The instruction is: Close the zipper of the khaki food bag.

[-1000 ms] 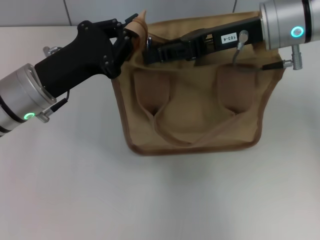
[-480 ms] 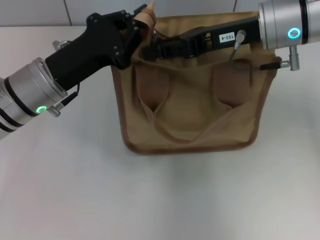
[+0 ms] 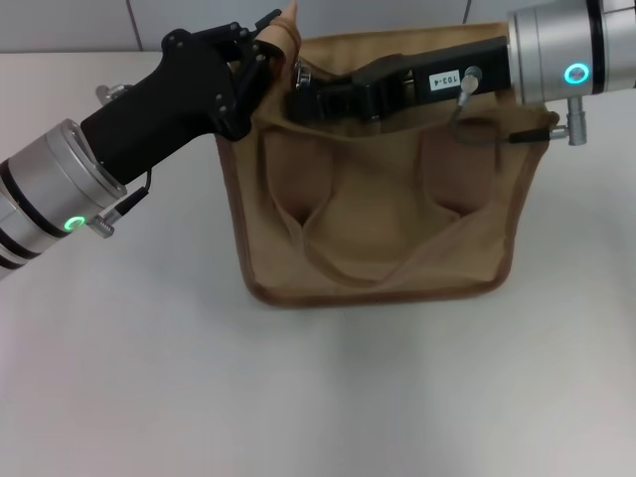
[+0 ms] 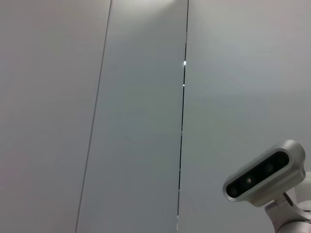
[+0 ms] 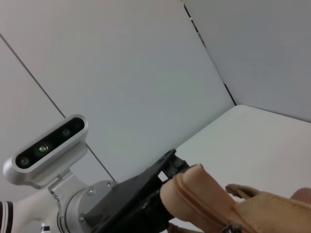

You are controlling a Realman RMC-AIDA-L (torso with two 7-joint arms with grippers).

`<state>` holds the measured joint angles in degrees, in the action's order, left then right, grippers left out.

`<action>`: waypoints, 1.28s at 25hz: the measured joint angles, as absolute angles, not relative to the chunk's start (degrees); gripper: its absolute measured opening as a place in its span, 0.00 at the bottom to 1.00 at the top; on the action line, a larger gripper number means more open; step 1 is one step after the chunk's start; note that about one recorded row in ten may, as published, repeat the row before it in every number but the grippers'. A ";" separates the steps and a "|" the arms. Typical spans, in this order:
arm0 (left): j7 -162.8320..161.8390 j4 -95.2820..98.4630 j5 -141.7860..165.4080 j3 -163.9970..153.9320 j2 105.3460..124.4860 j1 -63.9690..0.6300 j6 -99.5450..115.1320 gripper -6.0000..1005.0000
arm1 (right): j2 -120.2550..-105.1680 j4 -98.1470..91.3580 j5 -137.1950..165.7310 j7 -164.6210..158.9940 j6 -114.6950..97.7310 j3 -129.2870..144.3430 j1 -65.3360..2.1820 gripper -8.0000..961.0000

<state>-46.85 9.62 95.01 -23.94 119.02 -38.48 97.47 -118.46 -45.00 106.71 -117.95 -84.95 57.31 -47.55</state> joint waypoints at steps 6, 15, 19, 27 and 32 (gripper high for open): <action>-46.85 9.13 95.03 -23.99 118.97 -38.15 97.85 0.06 | -118.94 -45.01 106.56 -117.92 -84.72 57.36 -47.52 0.09; -46.85 9.19 94.80 -23.51 118.81 -37.31 98.51 0.06 | -119.01 -48.42 106.62 -118.53 -84.99 56.90 -43.82 0.03; -46.86 9.26 94.72 -22.88 118.77 -37.12 98.53 0.06 | -118.83 -52.38 106.92 -120.70 -85.41 56.87 -40.46 0.02; -47.94 9.76 93.97 -22.57 118.70 -37.05 98.03 0.07 | -118.30 -61.00 112.13 -124.36 -85.83 52.93 -32.14 0.02; -48.08 10.40 93.15 -22.58 118.61 -37.07 97.84 0.07 | -118.28 -63.40 115.12 -124.43 -88.51 44.62 -28.49 0.01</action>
